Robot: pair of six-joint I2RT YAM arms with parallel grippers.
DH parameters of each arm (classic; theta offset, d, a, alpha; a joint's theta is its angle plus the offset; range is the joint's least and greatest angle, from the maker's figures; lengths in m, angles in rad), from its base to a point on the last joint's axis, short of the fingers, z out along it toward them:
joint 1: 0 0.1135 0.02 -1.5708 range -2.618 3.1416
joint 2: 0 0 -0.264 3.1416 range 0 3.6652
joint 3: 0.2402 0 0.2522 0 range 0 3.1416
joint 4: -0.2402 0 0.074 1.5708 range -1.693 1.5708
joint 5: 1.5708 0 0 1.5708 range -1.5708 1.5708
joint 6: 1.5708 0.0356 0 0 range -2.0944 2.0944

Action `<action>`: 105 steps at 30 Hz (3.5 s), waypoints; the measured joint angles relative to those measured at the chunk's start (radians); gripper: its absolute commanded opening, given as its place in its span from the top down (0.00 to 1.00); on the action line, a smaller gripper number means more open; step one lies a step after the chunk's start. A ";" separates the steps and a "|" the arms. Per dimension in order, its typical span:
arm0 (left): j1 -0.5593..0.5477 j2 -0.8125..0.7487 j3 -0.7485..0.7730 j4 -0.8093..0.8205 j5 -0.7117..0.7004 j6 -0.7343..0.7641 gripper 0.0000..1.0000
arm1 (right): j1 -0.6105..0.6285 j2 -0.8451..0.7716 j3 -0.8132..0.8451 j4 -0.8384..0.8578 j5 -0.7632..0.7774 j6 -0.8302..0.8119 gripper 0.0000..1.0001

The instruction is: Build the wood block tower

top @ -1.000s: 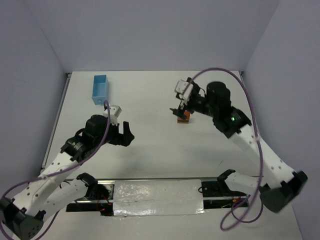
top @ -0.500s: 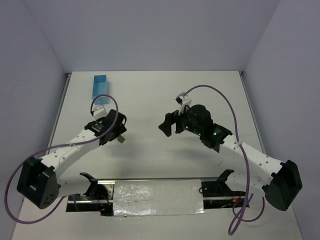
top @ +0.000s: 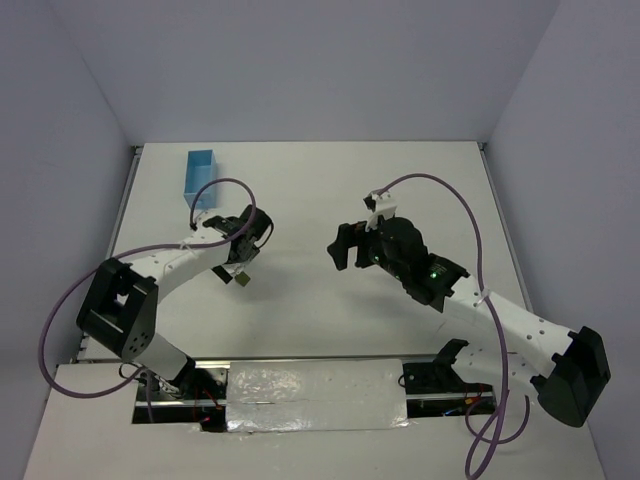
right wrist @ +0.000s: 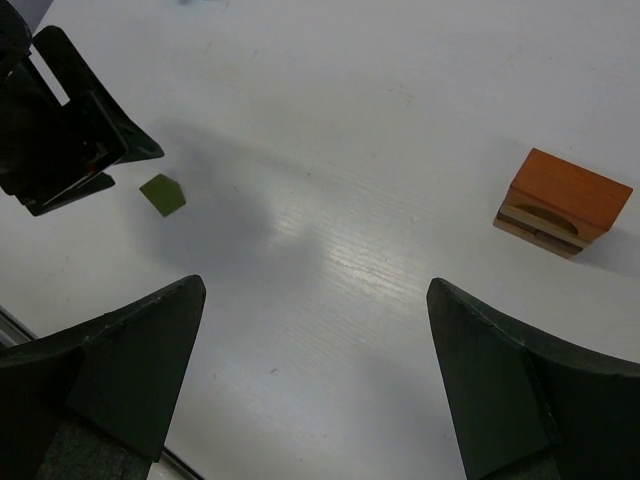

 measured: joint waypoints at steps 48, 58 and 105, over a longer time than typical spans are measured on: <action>0.028 -0.127 -0.192 0.226 0.150 0.195 1.00 | -0.024 -0.040 -0.119 0.040 -0.057 -0.003 0.00; 0.010 -0.665 -0.513 0.797 0.407 0.566 1.00 | -0.182 -0.041 -0.208 0.335 -0.488 0.261 0.00; -0.002 -0.874 -0.705 1.725 1.264 0.584 1.00 | 0.106 0.114 -0.167 1.014 -0.723 0.583 0.47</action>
